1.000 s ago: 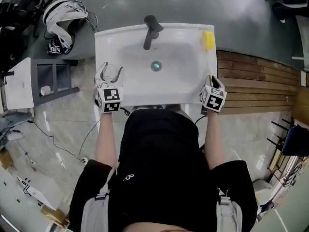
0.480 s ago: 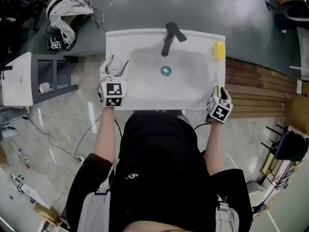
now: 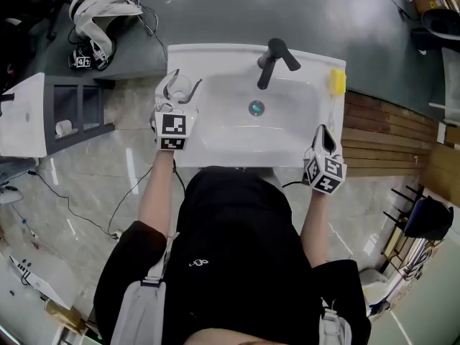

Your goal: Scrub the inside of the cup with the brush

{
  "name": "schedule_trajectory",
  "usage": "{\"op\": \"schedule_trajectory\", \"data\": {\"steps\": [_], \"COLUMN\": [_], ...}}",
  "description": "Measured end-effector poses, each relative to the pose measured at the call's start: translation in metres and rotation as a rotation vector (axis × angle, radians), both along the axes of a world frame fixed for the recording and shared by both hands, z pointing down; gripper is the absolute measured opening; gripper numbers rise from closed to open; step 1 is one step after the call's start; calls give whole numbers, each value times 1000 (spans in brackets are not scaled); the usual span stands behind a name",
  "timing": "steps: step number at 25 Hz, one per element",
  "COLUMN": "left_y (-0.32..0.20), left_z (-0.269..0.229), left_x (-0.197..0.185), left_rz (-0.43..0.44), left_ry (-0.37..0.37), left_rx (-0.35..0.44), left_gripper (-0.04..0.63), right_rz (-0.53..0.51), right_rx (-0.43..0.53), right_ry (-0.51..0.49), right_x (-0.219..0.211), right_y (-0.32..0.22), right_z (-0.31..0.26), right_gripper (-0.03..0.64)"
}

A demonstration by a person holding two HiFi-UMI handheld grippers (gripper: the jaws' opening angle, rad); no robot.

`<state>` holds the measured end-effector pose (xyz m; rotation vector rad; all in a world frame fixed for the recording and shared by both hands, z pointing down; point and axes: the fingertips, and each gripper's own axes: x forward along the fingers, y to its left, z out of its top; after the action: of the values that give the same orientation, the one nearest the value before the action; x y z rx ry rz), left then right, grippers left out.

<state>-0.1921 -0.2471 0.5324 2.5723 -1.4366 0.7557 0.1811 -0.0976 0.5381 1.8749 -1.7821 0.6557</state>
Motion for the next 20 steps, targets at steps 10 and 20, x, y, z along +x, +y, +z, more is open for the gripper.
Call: {"op": "schedule_trajectory", "data": {"steps": [10, 20], "left_y": [-22, -54], "left_z": [1, 8], "left_x": [-8, -5], "left_rz": [17, 43], "left_ry": [68, 124], "left_rx": [37, 67], "left_gripper": [270, 270], "right_rz": [-71, -80], "right_rx": [111, 138], "right_ry": [-111, -131], "right_x": [-54, -81], "right_y": [-30, -45], "right_z": [-33, -47], "right_gripper": [-2, -2]}}
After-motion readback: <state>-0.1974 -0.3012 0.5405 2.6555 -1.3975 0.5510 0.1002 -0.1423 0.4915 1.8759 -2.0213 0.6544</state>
